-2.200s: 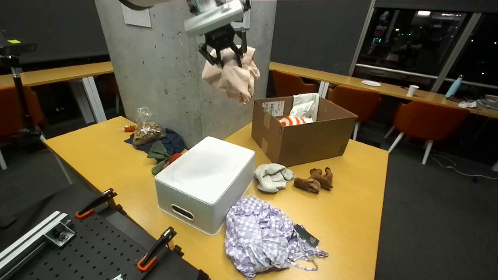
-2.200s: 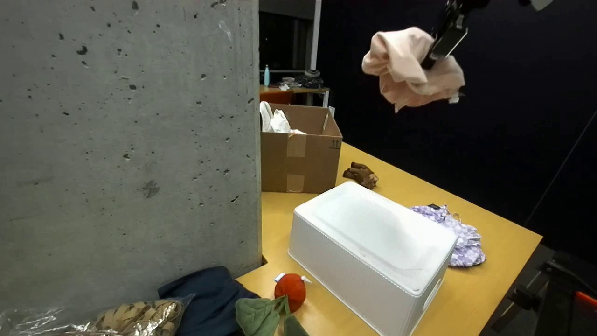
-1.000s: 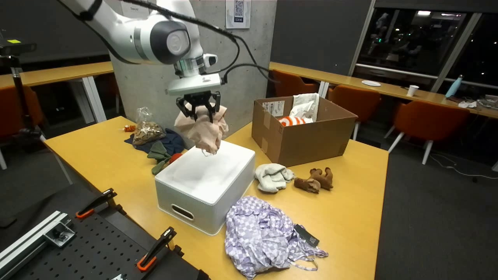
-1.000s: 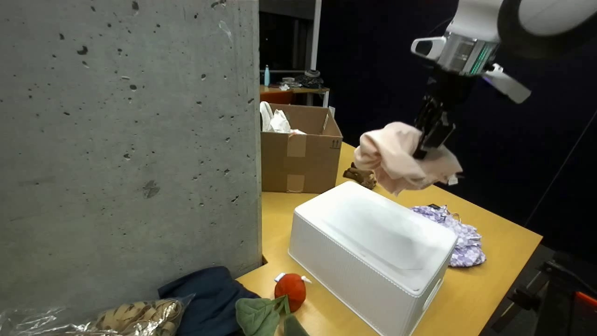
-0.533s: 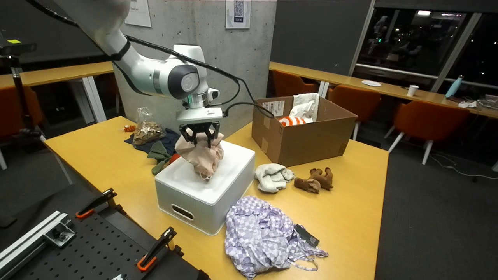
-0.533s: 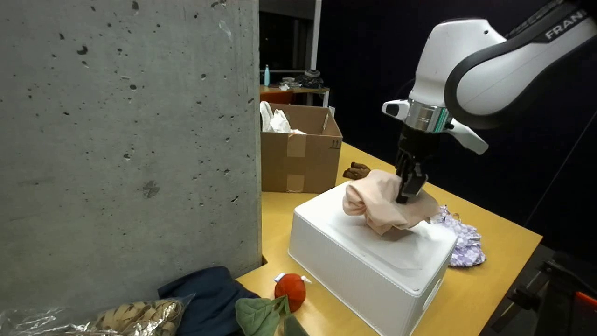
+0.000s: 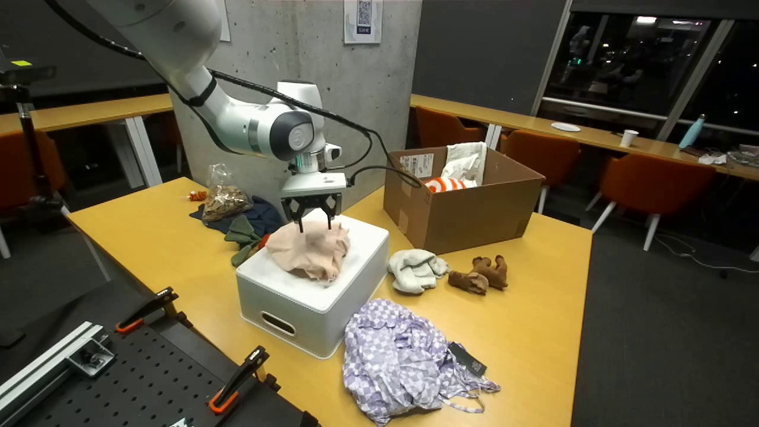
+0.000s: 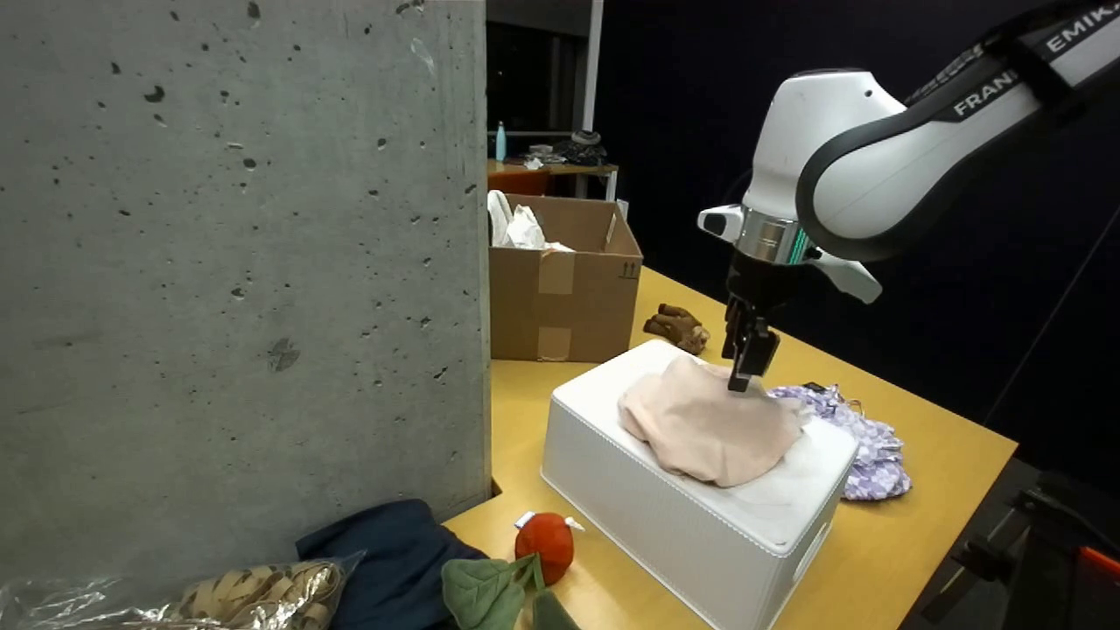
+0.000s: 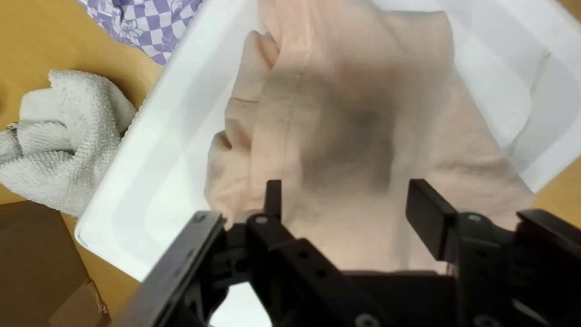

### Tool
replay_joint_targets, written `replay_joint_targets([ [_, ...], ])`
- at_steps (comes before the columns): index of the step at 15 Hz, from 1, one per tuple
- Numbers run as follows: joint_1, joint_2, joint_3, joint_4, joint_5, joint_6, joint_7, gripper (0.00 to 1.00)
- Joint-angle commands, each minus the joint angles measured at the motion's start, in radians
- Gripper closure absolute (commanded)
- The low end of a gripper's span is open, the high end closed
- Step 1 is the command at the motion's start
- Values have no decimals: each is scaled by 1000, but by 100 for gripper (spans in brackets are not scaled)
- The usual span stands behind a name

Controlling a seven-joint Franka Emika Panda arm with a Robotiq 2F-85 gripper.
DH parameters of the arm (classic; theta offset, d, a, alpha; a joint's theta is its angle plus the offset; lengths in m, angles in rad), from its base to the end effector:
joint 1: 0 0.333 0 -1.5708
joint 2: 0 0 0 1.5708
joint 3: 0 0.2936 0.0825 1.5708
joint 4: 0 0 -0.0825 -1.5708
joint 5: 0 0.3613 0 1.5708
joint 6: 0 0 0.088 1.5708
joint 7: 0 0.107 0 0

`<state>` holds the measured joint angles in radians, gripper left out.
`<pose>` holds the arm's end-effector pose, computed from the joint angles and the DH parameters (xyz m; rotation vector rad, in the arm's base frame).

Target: Pick up the peach shirt and cover the yellow container on the upside down white basket, pick up the peach shirt with the yellow container twice, pick up the peach shirt and put it on the table

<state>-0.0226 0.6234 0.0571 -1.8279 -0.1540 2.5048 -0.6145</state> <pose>0.6254 0.0205 0.1956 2.8479 1.1353 0.0549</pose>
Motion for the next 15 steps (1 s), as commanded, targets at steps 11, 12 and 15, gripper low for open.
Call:
replay_joint_targets([
  [11,-20,48,-3,31,-24,-122,81,35],
  [12,-20,51,-5,29,-28,-123,87,44],
  [15,-14,52,-10,29,-38,-128,116,66],
])
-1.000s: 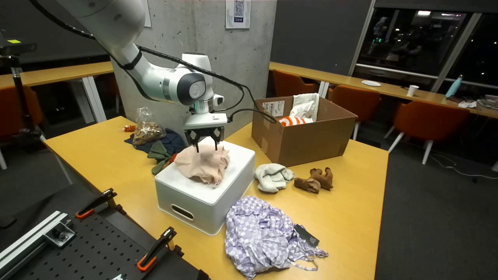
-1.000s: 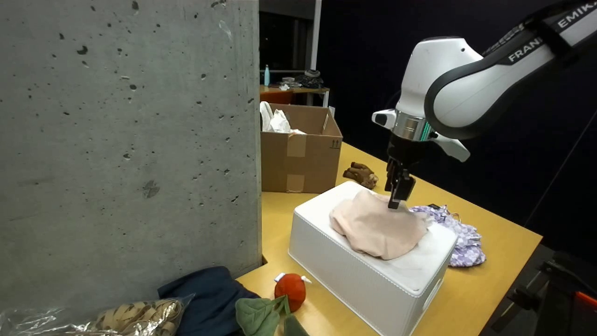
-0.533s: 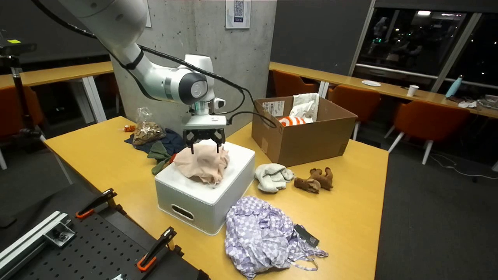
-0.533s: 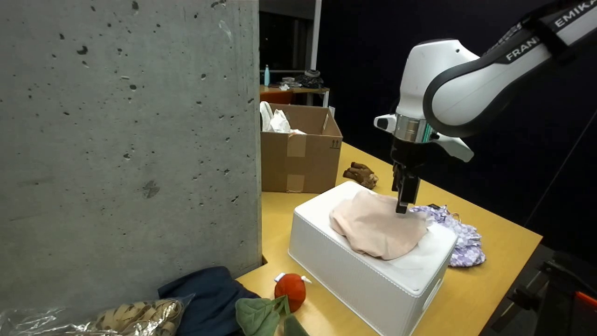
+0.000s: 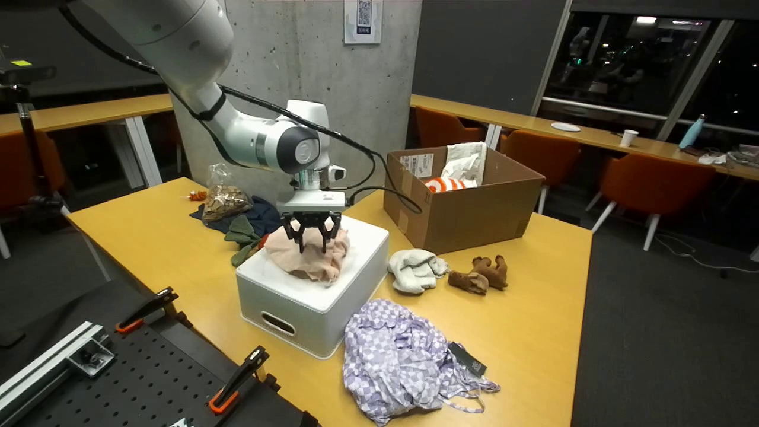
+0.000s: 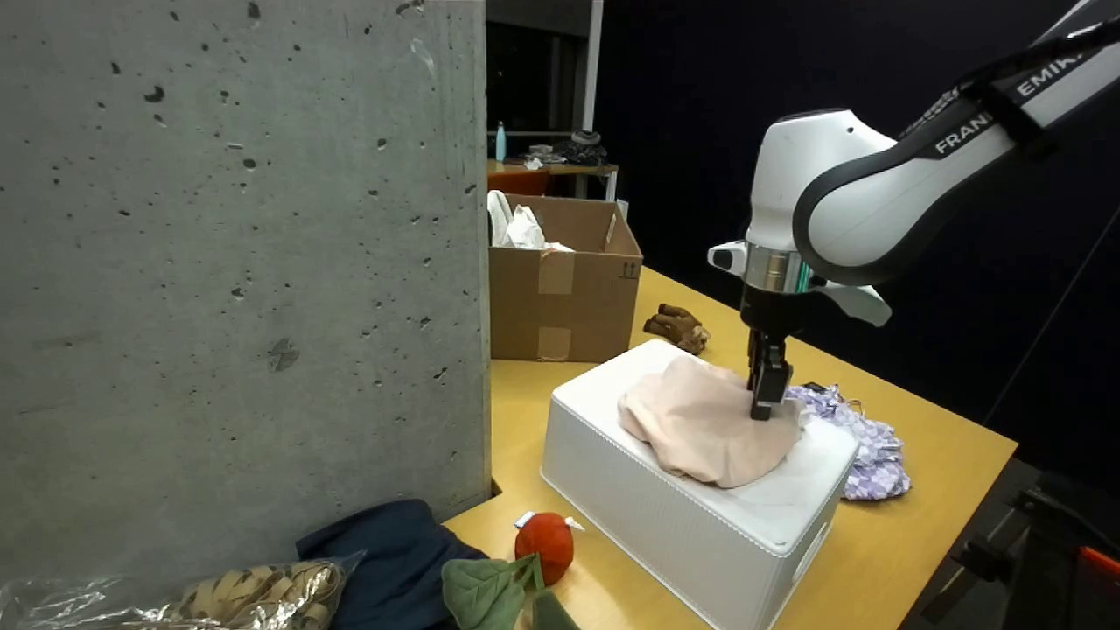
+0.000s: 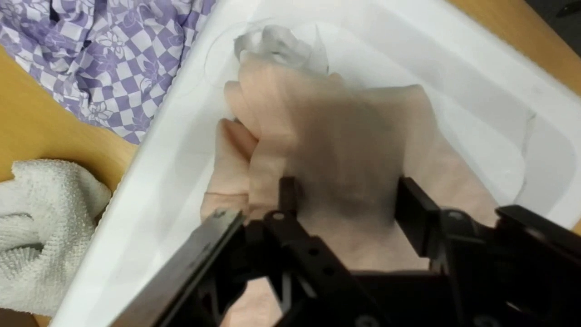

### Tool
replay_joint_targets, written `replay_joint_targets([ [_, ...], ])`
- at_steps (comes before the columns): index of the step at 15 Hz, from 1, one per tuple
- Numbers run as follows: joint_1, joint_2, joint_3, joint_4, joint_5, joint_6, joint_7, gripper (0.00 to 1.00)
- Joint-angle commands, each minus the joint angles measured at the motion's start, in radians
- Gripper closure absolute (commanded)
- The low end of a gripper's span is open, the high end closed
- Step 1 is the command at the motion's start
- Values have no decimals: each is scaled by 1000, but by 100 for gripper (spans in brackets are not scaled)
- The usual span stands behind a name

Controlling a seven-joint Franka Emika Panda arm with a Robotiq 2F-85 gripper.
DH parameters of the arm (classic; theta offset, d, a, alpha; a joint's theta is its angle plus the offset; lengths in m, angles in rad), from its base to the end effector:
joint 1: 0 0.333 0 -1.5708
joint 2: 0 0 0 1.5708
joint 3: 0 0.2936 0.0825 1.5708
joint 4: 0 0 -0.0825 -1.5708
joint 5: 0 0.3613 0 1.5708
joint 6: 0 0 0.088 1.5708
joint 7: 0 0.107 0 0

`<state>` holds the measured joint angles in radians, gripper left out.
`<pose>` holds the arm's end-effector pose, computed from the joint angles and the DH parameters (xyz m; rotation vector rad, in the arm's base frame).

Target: Pick up the peach shirt and cover the yellow container on the upside down white basket, pick up the peach shirt with the yellow container twice, pick up the peach shirt and put it on the table

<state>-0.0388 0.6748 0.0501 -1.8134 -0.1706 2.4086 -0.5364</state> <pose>0.6124 0.0045 0.1608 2.9124 1.0127 -0.1459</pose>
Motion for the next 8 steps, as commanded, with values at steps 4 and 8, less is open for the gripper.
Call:
replay_joint_targets([
  [4,14,-42,-8,-1,-29,-43,87,95],
  [8,25,-169,-14,-48,-48,-52,138,99],
])
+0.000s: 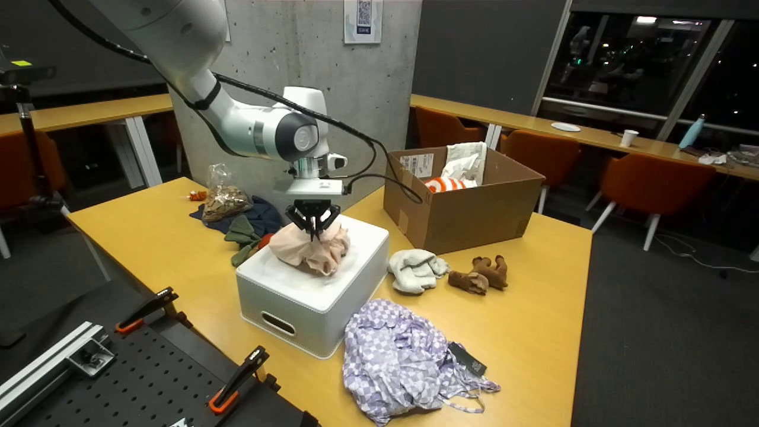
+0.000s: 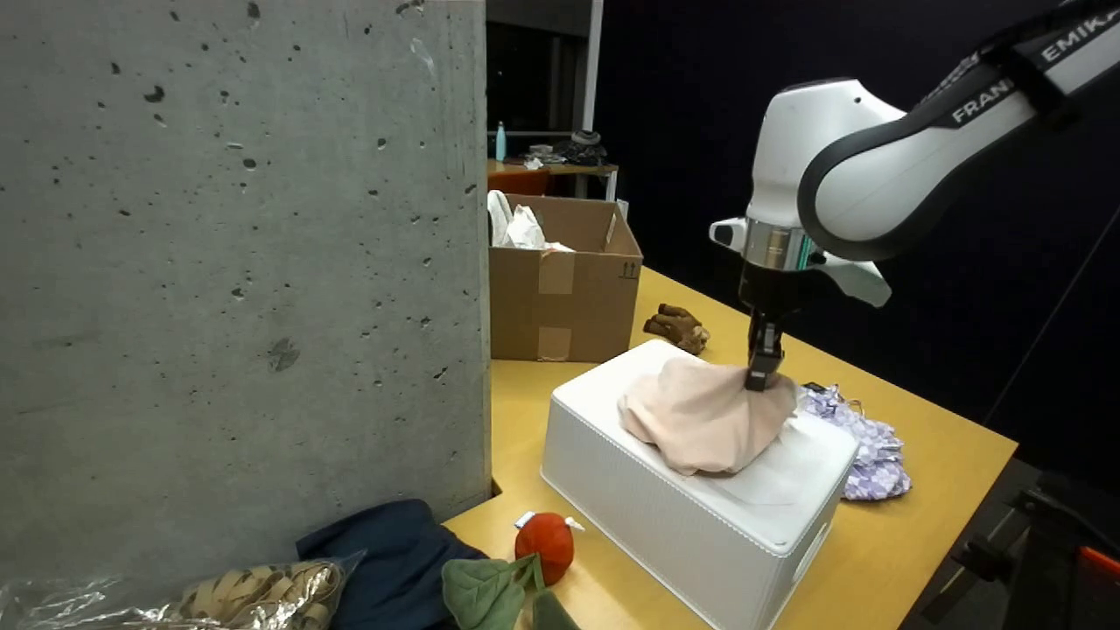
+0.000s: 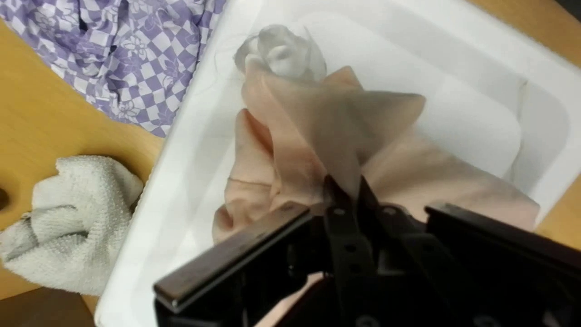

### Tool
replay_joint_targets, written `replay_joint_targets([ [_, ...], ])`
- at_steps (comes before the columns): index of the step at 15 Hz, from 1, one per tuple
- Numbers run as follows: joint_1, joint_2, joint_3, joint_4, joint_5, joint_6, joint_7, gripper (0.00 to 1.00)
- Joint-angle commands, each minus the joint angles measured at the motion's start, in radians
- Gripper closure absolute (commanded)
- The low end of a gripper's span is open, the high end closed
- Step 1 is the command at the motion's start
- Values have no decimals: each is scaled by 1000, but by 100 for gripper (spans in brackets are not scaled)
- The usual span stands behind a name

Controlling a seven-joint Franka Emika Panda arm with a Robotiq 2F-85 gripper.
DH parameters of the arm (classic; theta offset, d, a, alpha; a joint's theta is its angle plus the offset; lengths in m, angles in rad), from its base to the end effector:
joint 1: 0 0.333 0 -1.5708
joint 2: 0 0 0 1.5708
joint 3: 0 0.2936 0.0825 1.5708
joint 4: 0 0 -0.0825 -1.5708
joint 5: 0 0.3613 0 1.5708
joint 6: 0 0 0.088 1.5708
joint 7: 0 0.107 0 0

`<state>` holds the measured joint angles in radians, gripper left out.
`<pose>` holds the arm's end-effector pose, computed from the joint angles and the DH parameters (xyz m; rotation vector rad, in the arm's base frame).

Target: Pick up the peach shirt and cover the yellow container on the upside down white basket, pick up the peach shirt with the yellow container twice, pick up the peach shirt and put it on the table

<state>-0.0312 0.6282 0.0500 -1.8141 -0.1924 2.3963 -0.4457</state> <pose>0.6181 0.0085 0.1882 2.9175 0.9025 -0.0967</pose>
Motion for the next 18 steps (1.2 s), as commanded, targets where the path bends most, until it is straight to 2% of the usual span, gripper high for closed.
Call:
replay_joint_targets([
  [1,20,-169,-17,-60,-31,-43,64,98],
  [4,-1,-303,-15,-106,-13,-5,86,98],
  [8,-48,-464,-40,-147,28,-21,60,98],
  [15,-158,-554,-145,-202,186,-1,-20,98],
  [18,-197,-519,-189,-188,214,3,-36,98],
])
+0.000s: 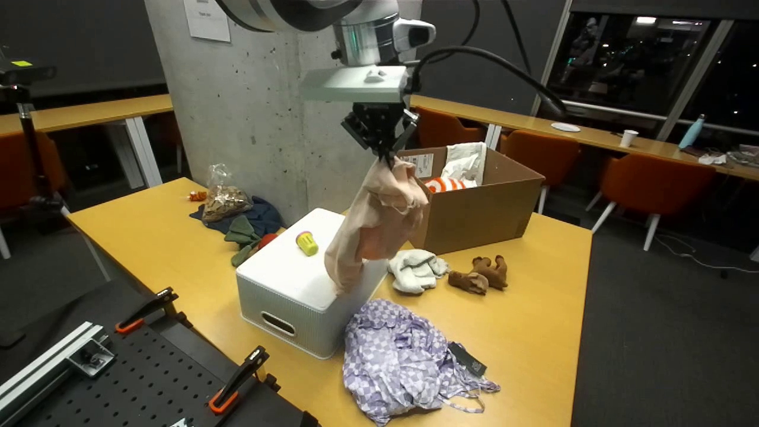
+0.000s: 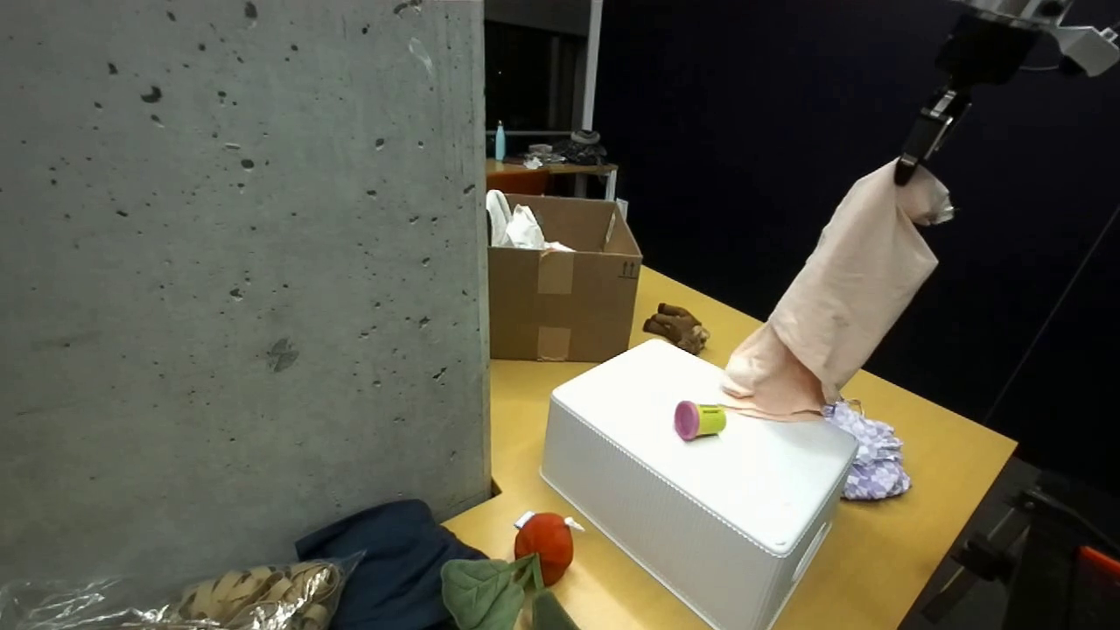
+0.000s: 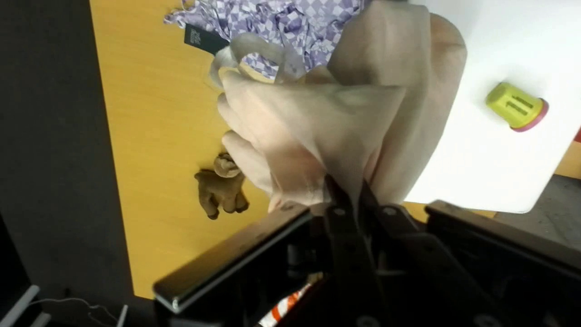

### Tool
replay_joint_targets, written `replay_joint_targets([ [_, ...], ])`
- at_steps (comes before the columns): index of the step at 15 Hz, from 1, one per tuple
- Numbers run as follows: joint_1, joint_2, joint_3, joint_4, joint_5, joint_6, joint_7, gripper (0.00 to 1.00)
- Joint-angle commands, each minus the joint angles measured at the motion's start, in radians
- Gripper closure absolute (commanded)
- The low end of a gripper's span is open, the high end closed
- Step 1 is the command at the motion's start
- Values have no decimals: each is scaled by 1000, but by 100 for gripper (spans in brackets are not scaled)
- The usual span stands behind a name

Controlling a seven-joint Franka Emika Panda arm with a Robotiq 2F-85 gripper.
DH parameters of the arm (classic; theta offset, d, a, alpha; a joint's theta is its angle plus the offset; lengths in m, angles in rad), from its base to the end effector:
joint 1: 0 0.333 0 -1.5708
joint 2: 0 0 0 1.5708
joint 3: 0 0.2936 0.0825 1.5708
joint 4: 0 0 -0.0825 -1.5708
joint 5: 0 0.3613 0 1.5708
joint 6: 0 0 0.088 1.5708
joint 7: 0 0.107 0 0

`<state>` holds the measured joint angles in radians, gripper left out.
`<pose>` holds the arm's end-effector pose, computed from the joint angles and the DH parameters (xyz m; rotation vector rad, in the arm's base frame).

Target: Pick up the peach shirt and cover the yellow container on the upside down white basket, pick up the peach shirt with the yellow container twice, pick up the peach shirt and put it on the table

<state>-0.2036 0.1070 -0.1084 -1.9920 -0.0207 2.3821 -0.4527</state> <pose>0.5537 -0.1773 0.4275 2.9773 0.2326 0.3801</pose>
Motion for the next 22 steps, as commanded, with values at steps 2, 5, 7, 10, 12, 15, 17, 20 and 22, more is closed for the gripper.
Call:
replay_joint_targets([
  [2,-40,34,-46,-6,47,20,-27,98],
  [5,-56,140,-46,11,60,39,-26,98],
  [7,-74,223,-38,32,74,53,-27,98],
  [10,-137,352,-25,115,136,39,-40,98],
  [12,-186,413,-21,187,166,2,-36,98],
  [15,-239,486,-14,291,182,-36,-14,98],
  [17,-249,511,-12,330,175,-50,5,66],
  [20,-240,503,0,332,169,-62,20,46],
  [22,-217,471,10,294,167,-64,53,31],
])
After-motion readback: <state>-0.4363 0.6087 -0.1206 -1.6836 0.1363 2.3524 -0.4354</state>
